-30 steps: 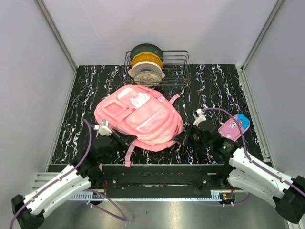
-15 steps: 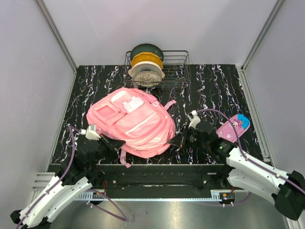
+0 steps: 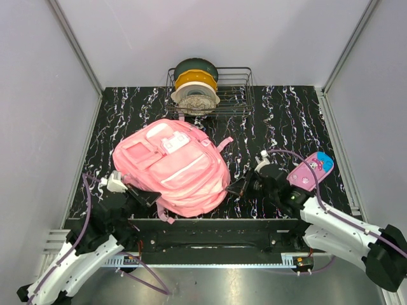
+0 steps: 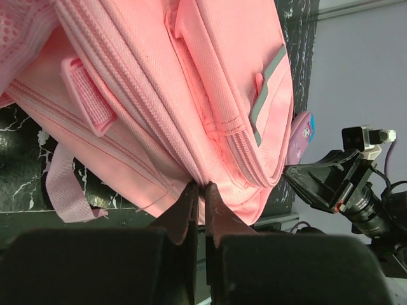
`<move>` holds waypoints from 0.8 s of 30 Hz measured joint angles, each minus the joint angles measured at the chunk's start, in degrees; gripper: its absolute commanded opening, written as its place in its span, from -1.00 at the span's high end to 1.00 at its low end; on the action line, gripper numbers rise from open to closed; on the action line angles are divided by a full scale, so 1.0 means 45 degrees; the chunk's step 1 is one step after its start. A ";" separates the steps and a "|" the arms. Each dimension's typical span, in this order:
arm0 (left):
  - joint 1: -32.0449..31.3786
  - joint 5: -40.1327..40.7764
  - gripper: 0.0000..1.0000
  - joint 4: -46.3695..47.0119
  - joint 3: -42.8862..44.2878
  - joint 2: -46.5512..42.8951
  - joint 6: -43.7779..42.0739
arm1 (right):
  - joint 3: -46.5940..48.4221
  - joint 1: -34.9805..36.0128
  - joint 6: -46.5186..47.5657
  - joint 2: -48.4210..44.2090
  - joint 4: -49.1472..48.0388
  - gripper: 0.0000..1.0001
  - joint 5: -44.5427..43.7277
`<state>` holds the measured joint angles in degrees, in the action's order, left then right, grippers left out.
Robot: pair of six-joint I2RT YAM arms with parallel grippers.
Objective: Pack the student bag
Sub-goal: Zip the student bag at the center of the board.
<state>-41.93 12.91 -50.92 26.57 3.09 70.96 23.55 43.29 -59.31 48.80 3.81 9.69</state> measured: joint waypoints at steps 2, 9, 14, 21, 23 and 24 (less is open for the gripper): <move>-0.0078 0.0175 1.00 -0.0214 0.0044 0.0000 0.0058 | 0.0000 0.0000 -0.0277 0.0321 -0.0039 1.00 -0.0253; -0.1593 0.2084 1.00 -0.1948 0.0957 -0.0340 0.1078 | 0.0155 -0.0117 -0.0588 0.1496 -0.0622 1.00 -0.1200; -0.4517 0.4197 1.00 -0.3264 0.1146 -0.0452 0.2735 | 0.0321 -0.0418 -0.0384 0.2157 -0.1127 1.00 -0.1350; -0.5969 0.5906 1.00 -0.4658 0.2244 -0.0204 0.3750 | 0.0505 -0.0491 -0.0209 0.2137 -0.1311 1.00 -0.1433; -0.6407 0.6173 1.00 -0.4741 0.2327 -0.0199 0.3939 | 0.0505 -0.0500 -0.0209 0.1564 -0.1112 1.00 -0.1642; -0.6674 0.6290 1.00 -0.4799 0.2327 -0.0233 0.4114 | 0.0500 -0.0539 -0.0204 0.1200 -0.0947 1.00 -0.1724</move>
<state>-71.96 41.21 -72.51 37.04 2.04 89.47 25.80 40.86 -60.23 54.19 -0.45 1.93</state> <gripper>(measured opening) 0.038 0.101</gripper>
